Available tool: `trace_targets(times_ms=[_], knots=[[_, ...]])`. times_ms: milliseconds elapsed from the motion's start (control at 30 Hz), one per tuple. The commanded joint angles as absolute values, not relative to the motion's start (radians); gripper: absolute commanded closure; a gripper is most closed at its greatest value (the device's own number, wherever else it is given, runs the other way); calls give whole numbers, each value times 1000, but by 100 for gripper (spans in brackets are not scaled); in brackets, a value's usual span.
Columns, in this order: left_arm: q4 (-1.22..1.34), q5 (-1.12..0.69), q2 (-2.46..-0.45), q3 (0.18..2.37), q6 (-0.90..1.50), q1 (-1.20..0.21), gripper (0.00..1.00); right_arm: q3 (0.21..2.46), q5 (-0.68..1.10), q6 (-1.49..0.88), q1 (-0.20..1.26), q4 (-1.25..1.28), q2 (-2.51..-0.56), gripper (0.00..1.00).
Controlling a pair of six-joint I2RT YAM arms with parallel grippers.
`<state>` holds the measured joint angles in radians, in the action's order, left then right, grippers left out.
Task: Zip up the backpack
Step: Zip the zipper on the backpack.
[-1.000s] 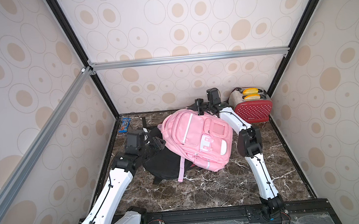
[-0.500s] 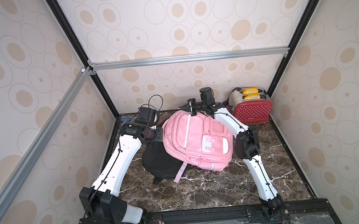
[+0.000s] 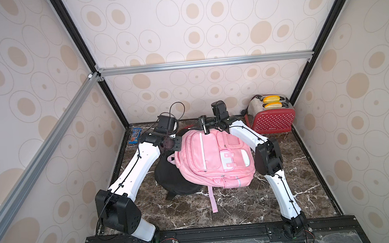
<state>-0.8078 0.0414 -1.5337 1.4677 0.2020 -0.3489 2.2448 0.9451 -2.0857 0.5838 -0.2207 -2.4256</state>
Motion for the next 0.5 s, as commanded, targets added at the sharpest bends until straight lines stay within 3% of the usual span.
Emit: trace_targets(times_ms=[0, 467], knots=[[-761, -6, -1537, 1451, 207, -354, 38, 2290, 977, -2101, 588, -211, -2388, 100], [-677, -134, -1677, 1417, 207, -354, 39, 2322, 977, -2121, 589, -198, -2388, 100]])
